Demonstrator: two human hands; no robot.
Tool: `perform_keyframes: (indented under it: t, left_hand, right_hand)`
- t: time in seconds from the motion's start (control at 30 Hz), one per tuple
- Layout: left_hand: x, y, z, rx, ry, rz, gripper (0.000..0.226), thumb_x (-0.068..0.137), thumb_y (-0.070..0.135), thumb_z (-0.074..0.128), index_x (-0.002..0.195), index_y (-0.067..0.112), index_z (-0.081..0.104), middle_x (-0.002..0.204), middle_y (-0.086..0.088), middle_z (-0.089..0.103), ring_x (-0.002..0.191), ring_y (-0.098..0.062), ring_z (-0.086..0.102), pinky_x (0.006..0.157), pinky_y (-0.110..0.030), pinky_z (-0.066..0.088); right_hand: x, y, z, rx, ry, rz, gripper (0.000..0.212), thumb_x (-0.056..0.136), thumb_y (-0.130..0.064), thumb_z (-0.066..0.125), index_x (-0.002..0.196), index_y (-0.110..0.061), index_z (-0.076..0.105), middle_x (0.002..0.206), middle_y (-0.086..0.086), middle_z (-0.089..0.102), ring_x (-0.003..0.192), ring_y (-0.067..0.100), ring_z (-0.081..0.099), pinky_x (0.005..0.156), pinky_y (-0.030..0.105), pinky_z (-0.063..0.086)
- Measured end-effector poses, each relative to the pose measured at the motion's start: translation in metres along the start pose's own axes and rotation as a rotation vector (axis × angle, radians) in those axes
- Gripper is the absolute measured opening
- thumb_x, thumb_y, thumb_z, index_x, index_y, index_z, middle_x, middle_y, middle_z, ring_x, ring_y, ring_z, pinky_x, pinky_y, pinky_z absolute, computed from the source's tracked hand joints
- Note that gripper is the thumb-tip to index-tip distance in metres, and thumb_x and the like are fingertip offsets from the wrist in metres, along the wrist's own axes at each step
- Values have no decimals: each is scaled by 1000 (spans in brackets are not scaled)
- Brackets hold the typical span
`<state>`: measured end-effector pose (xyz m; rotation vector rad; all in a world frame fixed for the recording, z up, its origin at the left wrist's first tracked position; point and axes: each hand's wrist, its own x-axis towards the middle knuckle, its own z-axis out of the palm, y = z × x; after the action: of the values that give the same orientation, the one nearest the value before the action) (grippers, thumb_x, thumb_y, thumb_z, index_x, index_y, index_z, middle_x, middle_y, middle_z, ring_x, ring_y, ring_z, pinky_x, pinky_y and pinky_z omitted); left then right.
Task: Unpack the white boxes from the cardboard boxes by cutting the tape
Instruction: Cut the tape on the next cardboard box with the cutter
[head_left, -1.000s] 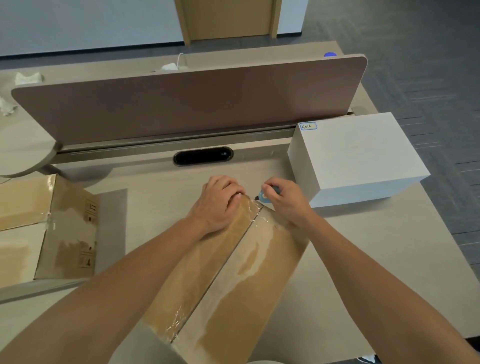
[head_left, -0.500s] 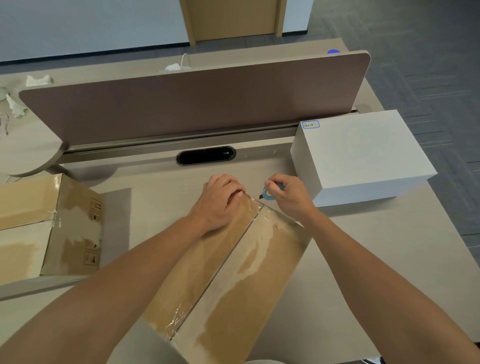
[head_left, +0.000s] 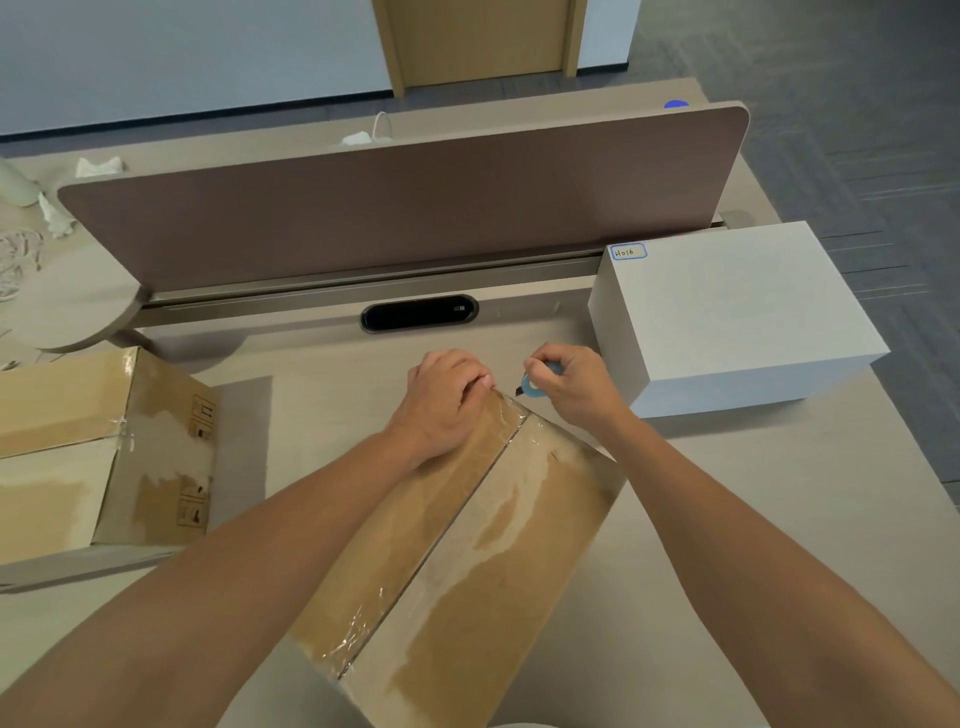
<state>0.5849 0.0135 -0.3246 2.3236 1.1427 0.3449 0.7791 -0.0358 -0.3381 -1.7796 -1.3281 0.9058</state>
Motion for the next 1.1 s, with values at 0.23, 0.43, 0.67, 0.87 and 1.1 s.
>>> perform_keyframes:
  t: [0.23,0.43,0.67,0.87,1.1]
  left_hand:
    - [1,2,0,12,-16,-15,23,105,28,43,103,23,66,112,11,57,115,-11,41,96,-30,26]
    - [3,4,-1,6,-26,-33,21,104,30,46,103,23,66,110,11,58,115,-13,42,97,-33,29]
    - [6,9,1,-20,-30,-81,19,103,32,48,102,24,66,109,12,57,116,-12,41,99,-34,27]
    - [5,14,4,30,-21,-69,15,102,35,49,100,28,63,107,14,55,115,-13,42,98,-37,30]
    - [6,19,5,15,-32,-108,15,102,35,49,100,28,62,108,10,57,115,-14,42,99,-38,32]
  right_hand:
    - [-1,-2,6,4,-79,-14,20,97,-23,58,85,-14,71,78,-8,65,73,8,56,69,23,45]
    - [10,-10,-5,-90,-226,-26,18,95,-20,58,81,-18,69,81,-4,65,75,11,56,70,26,46]
    - [8,-1,-19,-177,-309,-37,17,93,-23,62,77,-24,69,82,-4,67,81,19,61,74,33,51]
    - [0,2,-26,-159,-301,-35,18,92,-18,62,75,-21,68,82,0,69,82,22,62,74,33,50]
    - [-4,3,-37,-157,-362,7,23,92,-18,63,71,-23,69,75,-8,65,73,10,57,68,21,44]
